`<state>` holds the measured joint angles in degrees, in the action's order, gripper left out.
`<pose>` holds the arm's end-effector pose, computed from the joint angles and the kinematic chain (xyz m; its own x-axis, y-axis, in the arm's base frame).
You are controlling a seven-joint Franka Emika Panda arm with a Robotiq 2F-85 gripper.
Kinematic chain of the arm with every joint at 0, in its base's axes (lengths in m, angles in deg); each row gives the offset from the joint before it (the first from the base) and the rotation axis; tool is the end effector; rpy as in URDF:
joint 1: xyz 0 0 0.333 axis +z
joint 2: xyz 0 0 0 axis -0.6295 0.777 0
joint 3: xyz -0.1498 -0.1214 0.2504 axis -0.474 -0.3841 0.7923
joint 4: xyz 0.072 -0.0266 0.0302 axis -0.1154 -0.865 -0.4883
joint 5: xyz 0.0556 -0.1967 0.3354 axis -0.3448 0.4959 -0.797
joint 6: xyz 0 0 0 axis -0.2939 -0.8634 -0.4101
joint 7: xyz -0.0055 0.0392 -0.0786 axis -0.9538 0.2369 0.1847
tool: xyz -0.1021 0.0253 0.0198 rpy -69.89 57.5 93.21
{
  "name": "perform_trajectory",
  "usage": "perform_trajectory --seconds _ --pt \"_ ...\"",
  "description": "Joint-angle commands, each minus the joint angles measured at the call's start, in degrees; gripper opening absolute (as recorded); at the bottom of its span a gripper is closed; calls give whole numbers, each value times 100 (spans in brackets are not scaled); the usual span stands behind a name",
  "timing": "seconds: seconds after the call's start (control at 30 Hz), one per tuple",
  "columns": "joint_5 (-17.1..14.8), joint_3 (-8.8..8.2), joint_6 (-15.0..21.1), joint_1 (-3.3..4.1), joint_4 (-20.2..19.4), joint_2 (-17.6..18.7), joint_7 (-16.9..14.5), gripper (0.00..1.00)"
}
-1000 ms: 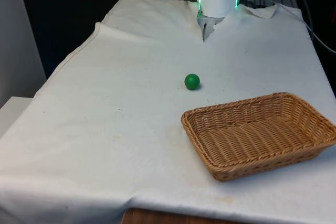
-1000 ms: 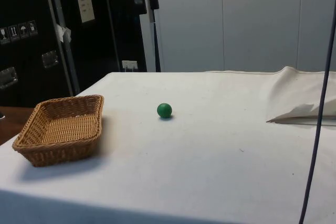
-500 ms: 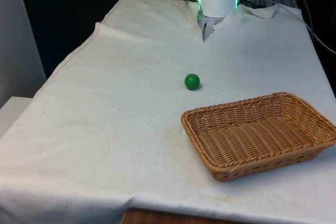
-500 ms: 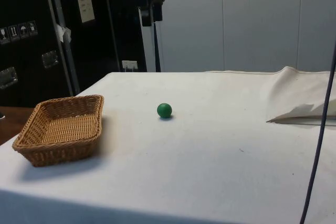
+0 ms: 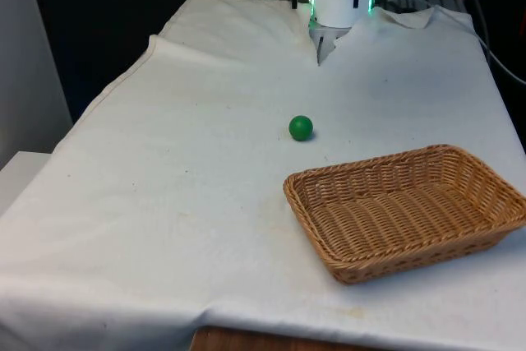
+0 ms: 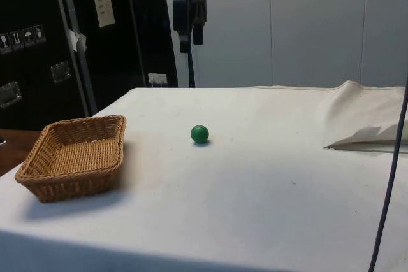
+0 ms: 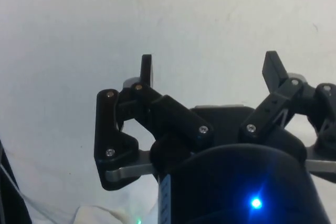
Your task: Pick up the ball and place it into the basket.
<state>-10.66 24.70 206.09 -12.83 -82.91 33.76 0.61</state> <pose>0.5128 -0.0217 0.3810 0.9938 0.0626 0.0918 0.0643 -0.9978 -0.0158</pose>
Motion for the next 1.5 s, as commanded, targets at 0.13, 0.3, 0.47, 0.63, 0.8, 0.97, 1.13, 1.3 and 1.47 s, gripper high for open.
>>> perform_trajectory --seconds 0.13,0.3,0.47,0.63,0.8,0.97,1.13,1.3,1.47 --pt "-183 -69 269 -6 -40 258 -189 100" --pt "-430 -103 527 -23 -86 476 -413 100" --pt "-653 -132 751 -46 -103 745 -613 100" --pt "-894 -138 957 -69 -92 1020 -825 100" --pt "-1197 -132 1186 -92 -74 1335 -1066 100" --pt "-1398 -120 1335 -109 -63 1541 -1215 100" --pt "-1564 -160 1461 -69 -23 1816 -1329 100" --pt "-1971 -29 1673 -120 63 2154 -1593 100" --pt "-2194 23 1793 -132 138 2435 -1742 100"
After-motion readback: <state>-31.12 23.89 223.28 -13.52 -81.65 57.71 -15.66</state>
